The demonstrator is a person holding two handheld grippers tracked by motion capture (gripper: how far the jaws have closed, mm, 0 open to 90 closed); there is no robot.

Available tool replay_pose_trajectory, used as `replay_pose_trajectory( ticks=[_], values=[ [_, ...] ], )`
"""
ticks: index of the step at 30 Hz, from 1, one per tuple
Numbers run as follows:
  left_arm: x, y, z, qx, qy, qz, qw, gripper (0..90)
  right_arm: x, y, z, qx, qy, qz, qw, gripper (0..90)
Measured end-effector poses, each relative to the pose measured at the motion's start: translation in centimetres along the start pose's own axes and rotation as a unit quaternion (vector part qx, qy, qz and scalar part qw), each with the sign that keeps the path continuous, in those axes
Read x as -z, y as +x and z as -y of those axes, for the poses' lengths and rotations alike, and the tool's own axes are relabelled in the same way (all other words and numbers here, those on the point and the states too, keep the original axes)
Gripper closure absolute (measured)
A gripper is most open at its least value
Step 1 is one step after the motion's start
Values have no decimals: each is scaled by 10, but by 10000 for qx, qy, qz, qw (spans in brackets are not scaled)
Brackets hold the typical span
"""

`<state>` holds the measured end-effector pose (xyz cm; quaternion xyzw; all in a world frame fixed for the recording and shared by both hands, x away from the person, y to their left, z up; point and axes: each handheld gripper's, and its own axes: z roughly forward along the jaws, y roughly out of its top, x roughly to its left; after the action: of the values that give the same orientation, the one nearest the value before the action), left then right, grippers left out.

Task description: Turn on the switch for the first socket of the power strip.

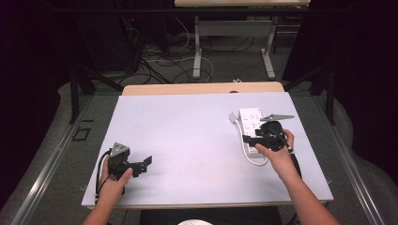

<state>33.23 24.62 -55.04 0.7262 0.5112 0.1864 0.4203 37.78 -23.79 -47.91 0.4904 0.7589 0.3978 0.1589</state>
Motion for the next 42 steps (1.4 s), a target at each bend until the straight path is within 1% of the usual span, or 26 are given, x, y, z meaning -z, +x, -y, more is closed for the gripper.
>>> replay_pose_trajectory(
  ticks=[3, 4, 5, 7, 8, 10, 11, 12, 14, 16, 17, 18, 19, 21, 25, 27, 30, 33, 37, 38, 39, 40, 41, 42],
  values=[
    [0, 0, 0, -4, 2, -4, 10000, 4, 4, 3, 3, 3, 34, -36, 10000, 230],
    [0, 0, 0, 0, 1, -3, 10000, 4, 6, 3, 4, -9, 60, -23, 10000, 189],
    [0, 0, 0, 1, 4, -12, 10000, 4, 7, 3, 5, 7, 33, -2, 10000, 161],
    [1, 0, 0, 7, -2, -15, 10000, 4, 12, 3, 8, 26, -6, 56, 10000, 145],
    [1, 1, 0, -8, 58, 9, 10000, 4, 14, 3, 9, 14, -7, 57, 10000, 118],
    [1, 1, 0, -7, 43, 6, 10000, 4, 18, 3, 11, 14, -36, 80, 10000, 14],
    [1, 1, 0, -6, 42, 6, 10000, 4, 20, 2, 13, -1, -43, 65, 10000, 0],
    [1, 1, 0, -3, 40, 4, 10000, 4, 23, 2, 14, 21, -55, 68, 10000, 0],
    [1, 1, 0, 3, 36, 6, 10000, 4, 29, 1, 19, 173, -123, 115, 9997, 0],
    [1, 1, 0, 3, 34, 10, 10000, 4, 34, 1, 22, 151, -177, 176, 9996, 0],
    [1, 0, 0, 7, -27, -8, 10000, 4, 36, 0, 24, 140, -212, 219, 9994, 0],
    [1, 0, 0, 7, -33, -10, 10000, 4, 38, -1, 26, 137, -251, 218, 9994, 0],
    [1, 0, 0, 2, 14, 12, 10000, 4, 41, -1, 27, 104, -258, 244, 9993, 0],
    [2, 0, 0, 0, 5, 14, 10000, 4, 45, -3, 31, 100, -313, 275, 9991, 0],
    [2, 1, 0, -49, -10, 6, 10000, 4, 53, -7, 40, 116, -361, 388, 9985, 0],
    [2, 1, 0, -44, -22, 2, 10000, 4, 57, -11, 45, 163, -374, 428, 9983, 0],
    [3, 1, 0, -41, -15, 0, 10000, 4, 60, -17, 52, 111, -393, 499, 9979, 0],
    [3, 1, 0, -36, -27, 2, 10000, 4, 65, -25, 59, -7, -412, 567, 9975, 0],
    [3, 1, 0, -43, -27, 4, 10000, 4, 68, -36, 68, -87, -480, 722, 9962, 0],
    [4, 1, -1, -49, 12, 36, 10000, 4, 68, -38, 70, -122, -524, 781, 9955, 0],
    [4, 1, -1, -44, 1, 36, 10000, 4, 69, -41, 71, -90, -547, 805, 9952, 0],
    [4, 1, -1, -46, -3, 35, 10000, 4, 69, -43, 73, -155, -573, 852, 9946, 0],
    [4, 1, -1, -42, -2, 35, 10000, 4, 68, -45, 75, -151, -593, 890, 9942, 0],
    [4, 1, -1, -51, -3, 31, 10000, 4, 69, -47, 76, -177, -576, 901, 9941, 0]
  ],
)
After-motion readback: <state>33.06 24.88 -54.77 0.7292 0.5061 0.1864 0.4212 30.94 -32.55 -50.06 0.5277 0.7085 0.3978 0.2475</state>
